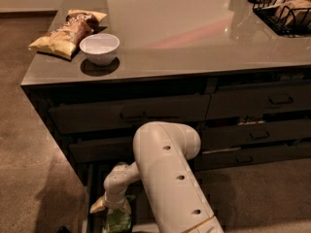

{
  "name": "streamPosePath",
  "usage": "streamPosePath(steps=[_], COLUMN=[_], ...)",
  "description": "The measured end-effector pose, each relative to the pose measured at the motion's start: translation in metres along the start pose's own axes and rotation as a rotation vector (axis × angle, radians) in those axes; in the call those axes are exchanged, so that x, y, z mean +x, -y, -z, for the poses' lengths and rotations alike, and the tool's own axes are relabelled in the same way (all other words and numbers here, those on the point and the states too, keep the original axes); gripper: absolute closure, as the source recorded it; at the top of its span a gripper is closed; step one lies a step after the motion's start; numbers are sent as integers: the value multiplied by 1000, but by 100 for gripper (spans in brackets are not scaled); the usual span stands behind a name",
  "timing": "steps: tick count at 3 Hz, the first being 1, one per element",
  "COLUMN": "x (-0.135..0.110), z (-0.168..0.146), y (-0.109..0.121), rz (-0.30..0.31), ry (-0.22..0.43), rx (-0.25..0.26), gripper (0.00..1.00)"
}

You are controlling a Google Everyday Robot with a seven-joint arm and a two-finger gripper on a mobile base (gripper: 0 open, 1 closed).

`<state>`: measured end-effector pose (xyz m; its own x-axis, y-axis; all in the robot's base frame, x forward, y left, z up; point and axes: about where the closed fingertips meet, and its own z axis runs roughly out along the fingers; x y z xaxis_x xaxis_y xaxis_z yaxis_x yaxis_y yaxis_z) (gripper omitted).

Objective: Pick green rice chip bag from bottom drawer and place on counter

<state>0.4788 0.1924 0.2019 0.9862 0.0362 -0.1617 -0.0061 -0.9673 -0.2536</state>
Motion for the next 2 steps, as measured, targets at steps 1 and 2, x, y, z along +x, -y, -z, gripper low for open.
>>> streamPosePath(steps=[1,2], x=[1,3], z=[-5,-21], y=[-6,-15], rz=[40,114], ry=[-43,-62], rx=[-7,-67], gripper=[0,0])
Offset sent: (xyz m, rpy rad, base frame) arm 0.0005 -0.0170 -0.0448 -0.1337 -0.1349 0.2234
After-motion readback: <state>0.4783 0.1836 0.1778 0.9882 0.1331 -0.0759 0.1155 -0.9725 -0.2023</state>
